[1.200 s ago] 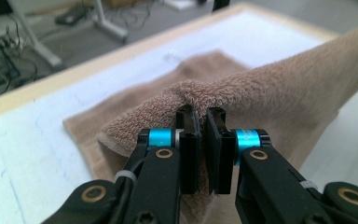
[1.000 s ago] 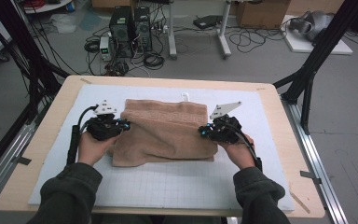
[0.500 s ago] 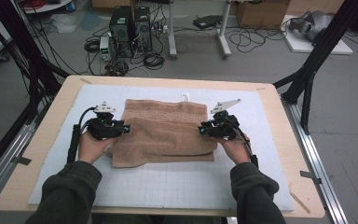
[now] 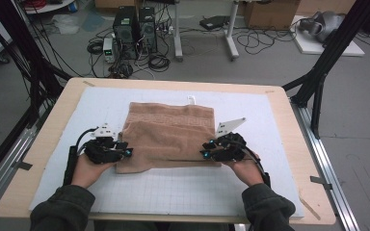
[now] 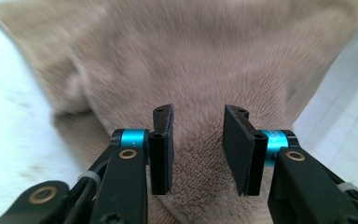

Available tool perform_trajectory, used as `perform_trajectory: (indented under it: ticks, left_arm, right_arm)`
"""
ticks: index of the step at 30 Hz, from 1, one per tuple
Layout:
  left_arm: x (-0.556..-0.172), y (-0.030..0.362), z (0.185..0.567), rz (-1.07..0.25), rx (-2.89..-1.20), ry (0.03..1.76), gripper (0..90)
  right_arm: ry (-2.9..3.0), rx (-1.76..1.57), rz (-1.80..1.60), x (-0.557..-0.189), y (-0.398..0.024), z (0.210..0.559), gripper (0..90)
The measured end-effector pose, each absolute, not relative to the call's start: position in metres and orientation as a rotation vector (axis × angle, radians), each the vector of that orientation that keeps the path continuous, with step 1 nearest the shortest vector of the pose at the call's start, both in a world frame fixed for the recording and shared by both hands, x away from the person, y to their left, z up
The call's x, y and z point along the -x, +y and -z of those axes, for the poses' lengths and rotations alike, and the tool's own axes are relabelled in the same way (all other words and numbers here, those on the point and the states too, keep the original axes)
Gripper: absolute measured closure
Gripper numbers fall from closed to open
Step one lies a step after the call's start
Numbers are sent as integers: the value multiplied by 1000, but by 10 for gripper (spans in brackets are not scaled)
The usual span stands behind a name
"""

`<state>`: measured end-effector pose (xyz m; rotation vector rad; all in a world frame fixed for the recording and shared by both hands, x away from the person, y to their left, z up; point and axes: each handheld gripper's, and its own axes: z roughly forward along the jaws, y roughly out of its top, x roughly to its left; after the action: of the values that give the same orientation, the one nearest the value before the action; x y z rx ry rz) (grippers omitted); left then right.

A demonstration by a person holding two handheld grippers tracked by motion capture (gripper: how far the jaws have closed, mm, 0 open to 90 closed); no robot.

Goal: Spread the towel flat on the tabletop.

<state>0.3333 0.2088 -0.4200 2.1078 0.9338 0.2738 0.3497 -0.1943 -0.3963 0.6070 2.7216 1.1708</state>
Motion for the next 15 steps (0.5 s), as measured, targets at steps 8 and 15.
perform_trajectory:
  ticks: [8, 15]
  left_arm:
    - [-344, 202, 433, -235, -2131, 935, 690]
    - [-335, 202, 422, -283, -2140, 898, 816]
  right_arm:
    - [2748, -666, -1131, -367, -183, 420, 679]
    - [2713, -667, -1149, -362, -188, 413, 792]
